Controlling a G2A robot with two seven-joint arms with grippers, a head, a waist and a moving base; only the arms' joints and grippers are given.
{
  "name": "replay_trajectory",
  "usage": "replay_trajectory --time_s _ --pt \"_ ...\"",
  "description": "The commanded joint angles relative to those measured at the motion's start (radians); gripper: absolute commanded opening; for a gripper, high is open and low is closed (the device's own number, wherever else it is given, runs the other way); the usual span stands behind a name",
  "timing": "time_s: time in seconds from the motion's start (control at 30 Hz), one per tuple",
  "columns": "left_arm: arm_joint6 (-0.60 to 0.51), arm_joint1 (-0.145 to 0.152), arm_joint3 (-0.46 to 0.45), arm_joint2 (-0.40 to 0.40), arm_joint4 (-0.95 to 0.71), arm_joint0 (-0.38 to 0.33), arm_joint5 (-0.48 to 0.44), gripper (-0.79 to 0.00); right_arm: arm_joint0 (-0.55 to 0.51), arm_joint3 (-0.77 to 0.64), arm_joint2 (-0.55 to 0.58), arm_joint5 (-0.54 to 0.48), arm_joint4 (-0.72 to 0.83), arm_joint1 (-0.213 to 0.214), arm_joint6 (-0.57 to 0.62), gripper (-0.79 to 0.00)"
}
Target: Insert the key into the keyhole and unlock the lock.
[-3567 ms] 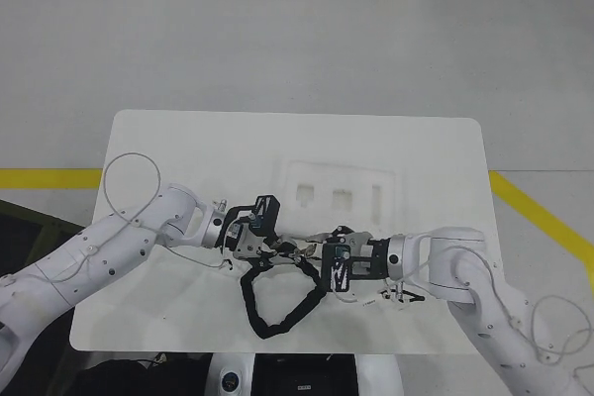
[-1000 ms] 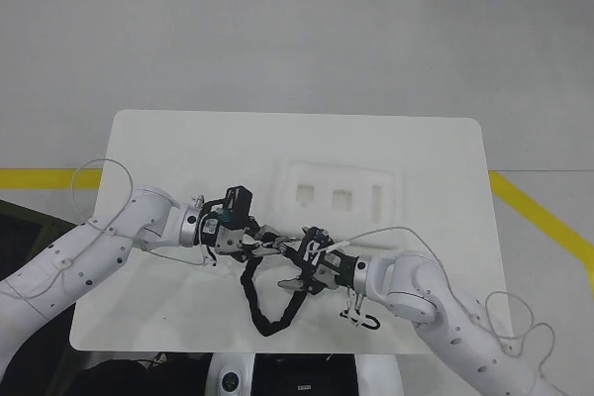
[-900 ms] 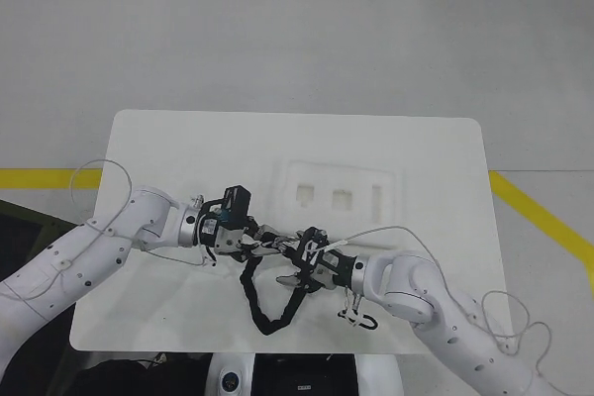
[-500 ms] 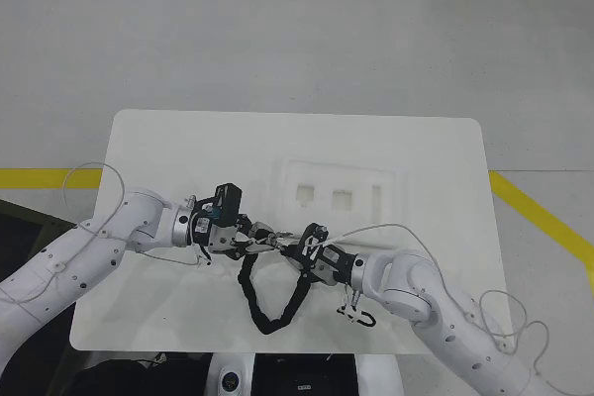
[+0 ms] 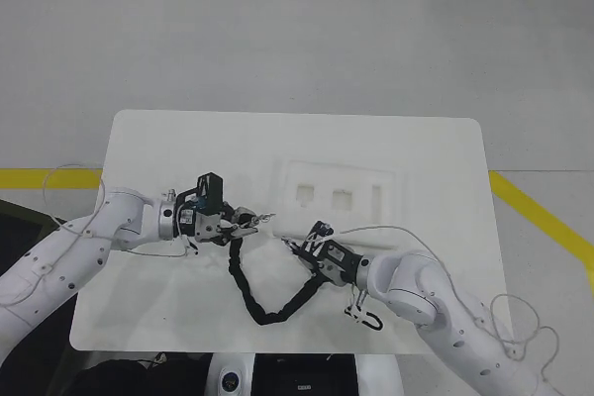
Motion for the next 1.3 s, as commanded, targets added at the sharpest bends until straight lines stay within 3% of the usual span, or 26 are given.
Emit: replay_trajectory --time_s 0.0,0.07,0.5,0.57,0.7,0.73,0.8,0.87,0.9,0.93,1.1,1.27 --pt "-0.06 -0.004 0.002 -0.004 0.005 0.004 0.04 -0.785 0.001 0.002 -0.001 0.008 0.014 -0.001 0.019 -0.511" --pt "-0.16 -0.009 -0.013 -0.009 0.04 -0.002 0.104 -0.785 0.003 0.007 0.0 0.015 0.023 -0.002 0.033 -0.502" --pt "-0.345 -0.067 -0.048 -0.022 0.041 -0.022 0.201 -0.785 -0.06 -0.061 0.098 -0.017 0.089 0.016 0.011 -0.413" --pt "-0.385 -0.081 -0.043 -0.015 0.049 -0.03 0.217 -0.785 -0.08 -0.091 0.128 -0.035 0.101 0.022 0.001 -0.369" --pt "-0.452 -0.109 -0.045 -0.002 0.079 -0.048 0.249 -0.785 -0.128 -0.147 0.194 -0.068 0.128 0.035 -0.021 -0.037" --pt "-0.447 -0.117 -0.044 0.001 0.068 -0.046 0.25 -0.785 -0.141 -0.161 0.211 -0.073 0.129 0.038 -0.022 0.0" --pt "-0.446 -0.129 -0.023 0.004 0.063 -0.05 0.245 -0.785 -0.167 -0.182 0.241 -0.085 0.14 0.044 -0.03 0.0" --pt "-0.435 -0.142 0.004 0.009 0.049 -0.05 0.232 -0.462 -0.193 -0.198 0.266 -0.098 0.172 0.048 -0.052 0.0" --pt "-0.432 -0.149 0.015 0.01 0.051 -0.053 0.228 -0.049 -0.205 -0.2 0.278 -0.109 0.2 0.049 -0.069 0.0" --pt "-0.423 -0.155 0.026 0.011 0.044 -0.053 0.221 0.0 -0.213 -0.204 0.288 -0.125 0.213 0.051 -0.072 0.0" --pt "-0.358 -0.172 0.067 -0.004 0.033 -0.054 0.183 0.0 -0.233 -0.209 0.323 -0.181 0.252 0.057 -0.111 0.0" --pt "-0.24 -0.168 0.113 -0.048 0.012 -0.048 0.063 0.0 -0.231 -0.165 0.358 -0.196 0.263 0.06 -0.163 0.0"
